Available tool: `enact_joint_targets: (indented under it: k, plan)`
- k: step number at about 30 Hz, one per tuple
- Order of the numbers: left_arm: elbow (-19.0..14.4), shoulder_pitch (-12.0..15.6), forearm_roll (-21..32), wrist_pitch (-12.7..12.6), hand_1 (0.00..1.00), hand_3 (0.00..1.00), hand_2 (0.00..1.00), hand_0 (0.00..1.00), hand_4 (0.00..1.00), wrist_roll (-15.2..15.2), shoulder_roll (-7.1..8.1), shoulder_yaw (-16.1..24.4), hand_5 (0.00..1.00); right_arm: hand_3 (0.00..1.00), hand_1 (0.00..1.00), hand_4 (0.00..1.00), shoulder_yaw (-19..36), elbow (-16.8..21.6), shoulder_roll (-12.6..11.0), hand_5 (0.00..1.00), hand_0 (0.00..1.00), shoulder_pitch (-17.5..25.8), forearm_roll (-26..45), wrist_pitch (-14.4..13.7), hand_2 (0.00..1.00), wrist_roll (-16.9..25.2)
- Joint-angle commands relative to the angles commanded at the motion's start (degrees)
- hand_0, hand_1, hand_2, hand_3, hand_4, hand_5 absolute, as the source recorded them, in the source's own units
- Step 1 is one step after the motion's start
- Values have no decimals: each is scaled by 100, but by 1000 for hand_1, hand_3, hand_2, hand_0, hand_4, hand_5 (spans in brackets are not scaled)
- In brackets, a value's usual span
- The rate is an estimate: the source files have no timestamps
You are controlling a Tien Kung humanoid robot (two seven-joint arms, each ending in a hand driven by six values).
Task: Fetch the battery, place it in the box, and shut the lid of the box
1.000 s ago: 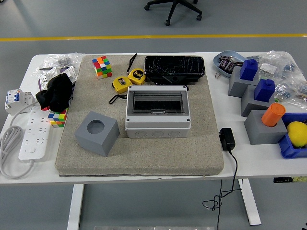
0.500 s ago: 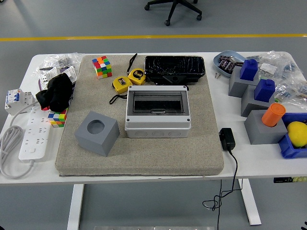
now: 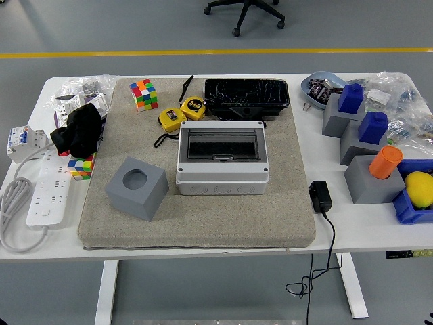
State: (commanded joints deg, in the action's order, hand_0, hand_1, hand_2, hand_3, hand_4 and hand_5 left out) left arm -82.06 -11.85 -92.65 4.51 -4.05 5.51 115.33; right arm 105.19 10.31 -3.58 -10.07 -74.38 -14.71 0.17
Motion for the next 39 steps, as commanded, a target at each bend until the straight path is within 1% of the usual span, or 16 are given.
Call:
enact_joint_targets:
  k: [13, 39]
  plan:
    - [21, 1, -7, -26, 841, 846, 830, 855, 998, -58, 15, -37, 998, 807, 822, 998, -84, 0, 2, 998, 835, 5, 54, -7, 773, -2]
    - [47, -28, -19, -33, 838, 846, 827, 853, 998, -39, 18, -43, 998, 807, 820, 998, -42, 0, 20, 998, 832, 8, 65, 18, 772, 6]
